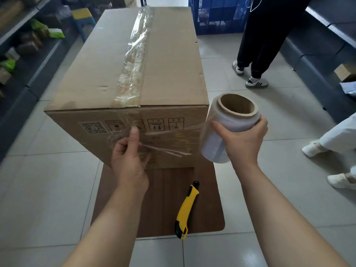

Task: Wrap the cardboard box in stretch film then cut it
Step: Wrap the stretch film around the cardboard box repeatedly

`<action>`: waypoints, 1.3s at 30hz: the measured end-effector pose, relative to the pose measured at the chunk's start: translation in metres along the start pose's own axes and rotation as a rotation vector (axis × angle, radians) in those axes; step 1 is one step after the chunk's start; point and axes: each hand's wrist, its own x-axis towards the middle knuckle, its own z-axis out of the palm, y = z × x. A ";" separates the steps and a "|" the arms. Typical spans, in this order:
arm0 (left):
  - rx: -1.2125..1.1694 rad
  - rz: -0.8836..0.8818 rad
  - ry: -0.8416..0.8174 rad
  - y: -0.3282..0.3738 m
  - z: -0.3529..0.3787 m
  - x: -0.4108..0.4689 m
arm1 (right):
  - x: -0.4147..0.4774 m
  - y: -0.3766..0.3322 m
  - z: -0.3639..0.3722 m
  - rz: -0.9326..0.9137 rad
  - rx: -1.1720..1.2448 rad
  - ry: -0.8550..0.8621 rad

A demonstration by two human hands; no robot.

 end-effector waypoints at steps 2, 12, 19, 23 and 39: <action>0.028 0.020 0.008 -0.001 -0.001 -0.001 | 0.001 -0.002 0.007 -0.024 0.013 -0.003; 0.117 0.200 0.180 0.004 0.002 -0.003 | 0.008 -0.003 0.014 -0.107 0.016 -0.072; -0.010 0.205 0.293 0.001 0.009 0.000 | 0.018 0.001 0.012 -0.122 0.046 -0.149; 0.018 0.245 0.391 -0.016 0.017 -0.016 | 0.022 0.001 0.012 -0.108 0.064 -0.186; 0.039 0.085 0.186 -0.043 0.047 -0.026 | 0.038 0.000 0.003 -0.059 0.080 -0.394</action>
